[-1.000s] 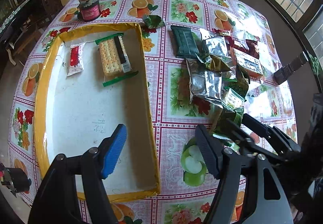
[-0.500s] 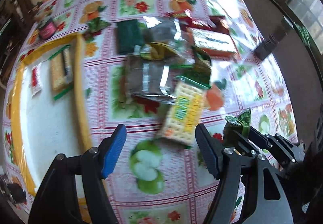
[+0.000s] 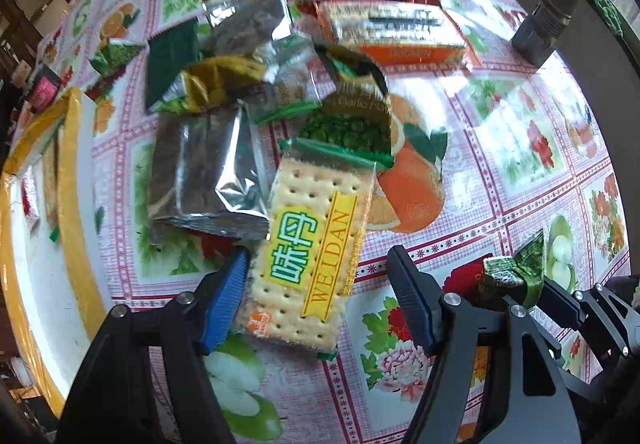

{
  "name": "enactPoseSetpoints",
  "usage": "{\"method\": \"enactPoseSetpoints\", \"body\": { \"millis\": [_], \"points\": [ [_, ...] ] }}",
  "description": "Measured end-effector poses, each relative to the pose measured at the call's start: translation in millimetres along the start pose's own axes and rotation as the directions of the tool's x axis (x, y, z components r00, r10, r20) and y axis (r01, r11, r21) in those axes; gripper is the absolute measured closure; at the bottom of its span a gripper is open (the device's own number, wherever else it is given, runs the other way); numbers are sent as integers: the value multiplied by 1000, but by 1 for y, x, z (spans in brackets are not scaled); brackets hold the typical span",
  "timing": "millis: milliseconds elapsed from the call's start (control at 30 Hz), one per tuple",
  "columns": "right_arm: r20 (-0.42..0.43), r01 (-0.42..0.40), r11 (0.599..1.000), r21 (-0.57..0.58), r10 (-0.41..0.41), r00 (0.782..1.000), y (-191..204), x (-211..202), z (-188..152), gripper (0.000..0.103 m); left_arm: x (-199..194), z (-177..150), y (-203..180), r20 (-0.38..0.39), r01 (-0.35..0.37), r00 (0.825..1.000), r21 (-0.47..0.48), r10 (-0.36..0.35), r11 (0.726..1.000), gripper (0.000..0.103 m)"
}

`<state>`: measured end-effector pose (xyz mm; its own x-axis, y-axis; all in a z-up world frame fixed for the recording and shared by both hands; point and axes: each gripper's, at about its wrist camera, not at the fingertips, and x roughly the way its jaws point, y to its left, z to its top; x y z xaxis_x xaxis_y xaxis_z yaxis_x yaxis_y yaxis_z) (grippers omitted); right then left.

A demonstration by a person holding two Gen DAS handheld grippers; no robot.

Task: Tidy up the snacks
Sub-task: 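Grasp the yellow WEIDAN cracker pack with the left gripper while the right gripper grasps a green bag, then carry both packs into the tray and release them beside the other snacks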

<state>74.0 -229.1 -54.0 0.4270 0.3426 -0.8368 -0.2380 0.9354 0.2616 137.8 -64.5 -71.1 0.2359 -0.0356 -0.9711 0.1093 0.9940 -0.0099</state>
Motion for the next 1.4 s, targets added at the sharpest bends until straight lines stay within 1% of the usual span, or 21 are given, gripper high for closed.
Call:
{"method": "enactPoseSetpoints", "body": {
  "millis": [67, 133, 167, 200, 367, 500, 633, 733, 867, 1033, 1300, 1333, 1400],
  "points": [
    [-5, 3, 1000, -6, -3, 1000, 1, 1, 1, 75, 2, 0, 2, 7, 4, 1000, -6, -4, 1000, 31],
    [-8, 8, 1000, -13, -8, 1000, 2, 2, 2, 75, 2, -1, 4, 18, 3, 1000, -7, -3, 1000, 38],
    [-9, 11, 1000, -20, -12, 1000, 3, 2, 2, 75, 0, -2, 5, 31, 0, 1000, -2, 0, 1000, 52],
    [-10, 16, 1000, -25, -16, 1000, 4, 3, 3, 75, 0, -2, 5, 27, 10, 1000, 7, -11, 1000, 55],
    [-4, 18, 1000, -24, -18, 1000, 3, 4, 3, 76, -3, -12, 2, 41, 3, 999, 33, -4, 999, 55],
    [8, 40, 998, -56, -40, 999, 11, 0, -3, 77, -6, -24, 2, 37, 9, 999, 42, -10, 999, 55],
    [28, 80, 991, -103, -77, 997, 23, -5, -11, 77, -12, -46, 8, 43, 6, 999, 54, -8, 999, 55],
    [30, 78, 990, -117, -75, 997, 29, -8, -17, 77, -16, -65, 14, 55, 3, 998, 52, -6, 999, 55],
    [24, 75, 991, -112, -73, 997, 34, -9, -27, 77, -24, -93, 19, 86, -6, 996, 55, 1, 998, 55],
    [33, 85, 993, -82, -83, 996, 32, -13, -30, 78, -37, -116, 26, 119, 5, 993, 61, -12, 998, 55],
    [81, 94, 993, -78, -87, 993, 41, -31, -34, 83, -45, -119, 35, 132, 27, 991, 44, -32, 999, 55],
    [76, 95, 992, -81, -89, 993, 42, -31, -34, 83, -44, -120, 35, 130, 28, 991, 46, -34, 999, 55],
    [37, 101, 992, -74, -99, 994, 39, -23, -34, 83, -41, -120, 36, 115, 26, 993, 37, -30, 999, 55]
  ]
}}
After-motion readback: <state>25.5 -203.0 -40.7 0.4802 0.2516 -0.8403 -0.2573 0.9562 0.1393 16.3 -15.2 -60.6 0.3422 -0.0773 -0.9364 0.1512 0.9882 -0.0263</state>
